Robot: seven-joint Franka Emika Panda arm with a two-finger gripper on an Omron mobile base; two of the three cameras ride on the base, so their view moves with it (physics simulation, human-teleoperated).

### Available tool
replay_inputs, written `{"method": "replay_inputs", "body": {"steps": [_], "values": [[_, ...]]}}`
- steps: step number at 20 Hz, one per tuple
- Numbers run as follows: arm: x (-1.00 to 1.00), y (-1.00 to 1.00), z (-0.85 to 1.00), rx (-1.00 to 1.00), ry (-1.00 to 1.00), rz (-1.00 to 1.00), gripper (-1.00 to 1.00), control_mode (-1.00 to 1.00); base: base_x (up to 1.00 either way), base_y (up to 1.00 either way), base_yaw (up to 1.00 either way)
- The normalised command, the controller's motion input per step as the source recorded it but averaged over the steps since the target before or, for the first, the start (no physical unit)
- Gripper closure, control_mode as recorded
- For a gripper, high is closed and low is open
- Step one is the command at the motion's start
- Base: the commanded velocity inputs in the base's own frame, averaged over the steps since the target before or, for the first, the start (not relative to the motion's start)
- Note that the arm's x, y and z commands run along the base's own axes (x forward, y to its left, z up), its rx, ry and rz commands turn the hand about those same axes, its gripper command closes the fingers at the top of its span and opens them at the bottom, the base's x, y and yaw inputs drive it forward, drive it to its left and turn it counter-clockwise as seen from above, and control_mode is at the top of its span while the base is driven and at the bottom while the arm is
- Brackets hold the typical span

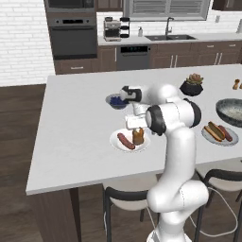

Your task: Place one bun and one sausage from the bowl on each plate.

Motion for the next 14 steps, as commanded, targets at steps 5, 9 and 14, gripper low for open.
{"method": "replay_inputs", "body": {"steps": [5, 9, 14], "values": [[0.39, -0.41, -0.24, 0.0, 0.0, -0.11, -1.0, -1.0, 0.0, 0.0, 0.0], [0.38, -0.06, -0.07, 0.0, 0.0, -0.07, -1.0, -1.0, 0.0, 0.0, 0.0], [0.4, 0.04, 0.0, 0.0, 0.0, -0.05, -1.0, -1.0, 0.0, 0.0, 0.0]]}}
